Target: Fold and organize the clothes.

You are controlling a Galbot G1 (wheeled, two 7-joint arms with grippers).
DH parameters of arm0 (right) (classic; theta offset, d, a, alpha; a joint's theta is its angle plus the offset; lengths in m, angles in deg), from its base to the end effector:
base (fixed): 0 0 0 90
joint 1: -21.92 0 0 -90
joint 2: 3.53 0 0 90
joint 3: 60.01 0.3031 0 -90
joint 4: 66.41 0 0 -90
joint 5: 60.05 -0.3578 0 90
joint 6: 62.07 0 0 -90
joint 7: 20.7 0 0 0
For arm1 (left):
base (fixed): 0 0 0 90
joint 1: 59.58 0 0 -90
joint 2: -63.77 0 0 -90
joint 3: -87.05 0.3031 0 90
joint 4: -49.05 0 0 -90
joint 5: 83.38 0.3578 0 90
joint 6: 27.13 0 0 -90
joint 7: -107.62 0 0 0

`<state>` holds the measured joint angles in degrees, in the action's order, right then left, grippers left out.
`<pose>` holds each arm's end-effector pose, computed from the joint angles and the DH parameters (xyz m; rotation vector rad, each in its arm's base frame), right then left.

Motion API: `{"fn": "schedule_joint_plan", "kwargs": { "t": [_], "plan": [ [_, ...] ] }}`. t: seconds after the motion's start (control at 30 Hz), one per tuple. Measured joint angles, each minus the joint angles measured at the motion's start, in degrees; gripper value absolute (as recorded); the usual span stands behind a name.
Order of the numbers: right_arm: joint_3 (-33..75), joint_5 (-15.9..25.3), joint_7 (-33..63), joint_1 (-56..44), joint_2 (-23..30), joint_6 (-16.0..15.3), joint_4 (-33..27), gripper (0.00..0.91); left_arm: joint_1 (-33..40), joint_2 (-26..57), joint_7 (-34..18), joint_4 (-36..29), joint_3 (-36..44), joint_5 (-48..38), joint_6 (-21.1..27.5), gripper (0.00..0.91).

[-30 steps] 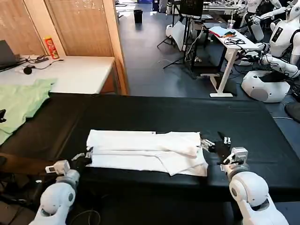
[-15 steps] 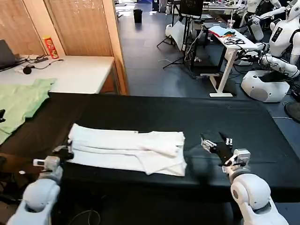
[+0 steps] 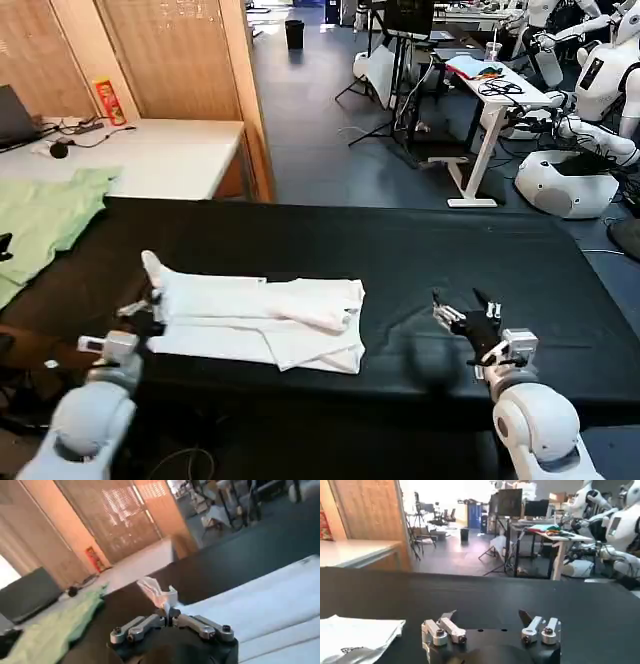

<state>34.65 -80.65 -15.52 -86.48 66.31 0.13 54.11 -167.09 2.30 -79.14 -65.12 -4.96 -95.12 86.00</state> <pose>0.2583 -0.0653 -0.1969 0.0270 -2.8637 0.0513 0.2714 0.0849 -0.2241 0.0259 -2.8306 -0.4552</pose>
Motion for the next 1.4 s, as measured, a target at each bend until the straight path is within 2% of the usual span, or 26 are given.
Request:
{"fn": "schedule_joint_plan", "kwargs": {
  "t": [0.13, 0.57, 0.93, 0.97, 1.0, 1.03, 1.23, 1.4],
  "plan": [
    [1.4, 1.1, -0.2, -1.8, 0.9, 0.4, 0.4, 0.878, 1.6, -4.3, -0.7, -2.4, 5.9, -3.5, 0.7, 0.0],
    [3.6, 3.8, -0.4, -5.2, 3.6, 0.9, 0.6, 0.878, 7.1, -15.2, -1.9, -2.6, 21.2, -14.2, 3.6, 0.0],
    [3.1, 5.2, -0.5, -5.1, 4.7, 1.0, 0.4, 0.878, 8.1, -17.9, -2.0, -1.1, 24.8, -13.8, 3.7, 0.0],
    [3.0, 5.2, -0.5, -5.0, 4.7, 1.0, 0.4, 0.878, 8.0, -18.1, -2.0, -0.8, 24.9, -13.5, 3.7, 0.156],
    [2.8, 5.2, -0.7, -4.9, 4.6, 1.0, 0.3, 0.878, 7.9, -18.3, -2.0, -0.6, 25.0, -13.2, 3.7, 0.761],
    [2.6, 5.2, -0.8, -4.8, 4.4, 1.1, 0.2, 0.878, 7.8, -18.6, -2.1, -0.4, 25.1, -12.9, 3.7, 0.878],
    [1.1, 4.9, -2.4, -4.1, 2.6, 2.7, -0.4, 0.878, 7.1, -20.6, -2.1, 0.9, 25.7, -12.7, 3.3, 0.878],
    [-1.8, 3.5, -3.6, -2.8, 0.9, 3.3, -1.1, 0.878, 5.8, -22.8, 0.1, -0.4, 25.8, -18.1, 1.0, 0.878]
  ]
}}
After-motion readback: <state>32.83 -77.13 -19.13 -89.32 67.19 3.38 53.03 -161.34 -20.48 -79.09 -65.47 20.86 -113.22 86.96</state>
